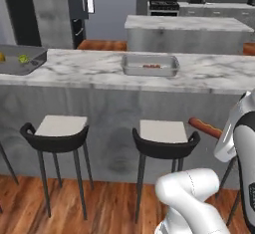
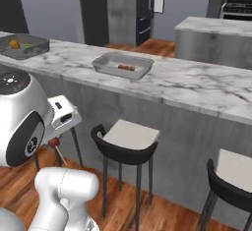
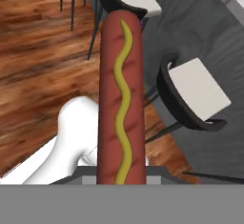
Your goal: Place the cold items (squash and broccoli) from the fridge in one tupperware on the dining counter. Place the warm items (kebab skewer and hot dog) in the stove area in another tupperware.
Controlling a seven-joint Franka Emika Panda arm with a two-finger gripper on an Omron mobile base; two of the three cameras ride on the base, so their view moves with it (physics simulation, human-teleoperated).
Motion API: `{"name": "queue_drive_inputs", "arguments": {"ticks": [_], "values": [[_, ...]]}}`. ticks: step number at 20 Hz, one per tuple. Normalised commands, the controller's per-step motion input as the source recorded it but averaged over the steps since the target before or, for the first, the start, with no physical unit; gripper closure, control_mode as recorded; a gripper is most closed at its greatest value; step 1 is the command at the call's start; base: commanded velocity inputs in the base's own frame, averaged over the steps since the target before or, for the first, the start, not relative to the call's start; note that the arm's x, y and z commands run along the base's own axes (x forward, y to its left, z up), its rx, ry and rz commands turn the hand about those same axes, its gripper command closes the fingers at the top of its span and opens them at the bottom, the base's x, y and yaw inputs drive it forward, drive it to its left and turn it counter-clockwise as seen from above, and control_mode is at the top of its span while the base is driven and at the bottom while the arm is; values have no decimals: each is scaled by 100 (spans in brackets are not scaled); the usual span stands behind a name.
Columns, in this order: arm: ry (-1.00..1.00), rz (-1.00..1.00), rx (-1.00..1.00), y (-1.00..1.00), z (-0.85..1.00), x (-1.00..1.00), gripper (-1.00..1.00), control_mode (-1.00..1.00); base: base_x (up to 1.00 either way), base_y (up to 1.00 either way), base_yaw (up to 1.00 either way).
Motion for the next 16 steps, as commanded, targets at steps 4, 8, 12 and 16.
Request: {"name": "queue_drive_inputs", "arguments": {"ticks": [4,8,12,16], "values": [[0,0,0,0,0,0,100,100,69,27,-34],[0,0,0,0,0,0,100,100,64,-1,-33],[0,0,0,0,0,0,100,100,75,18,-35],[0,0,0,0,0,0,100,100,65,53,-13]]}}
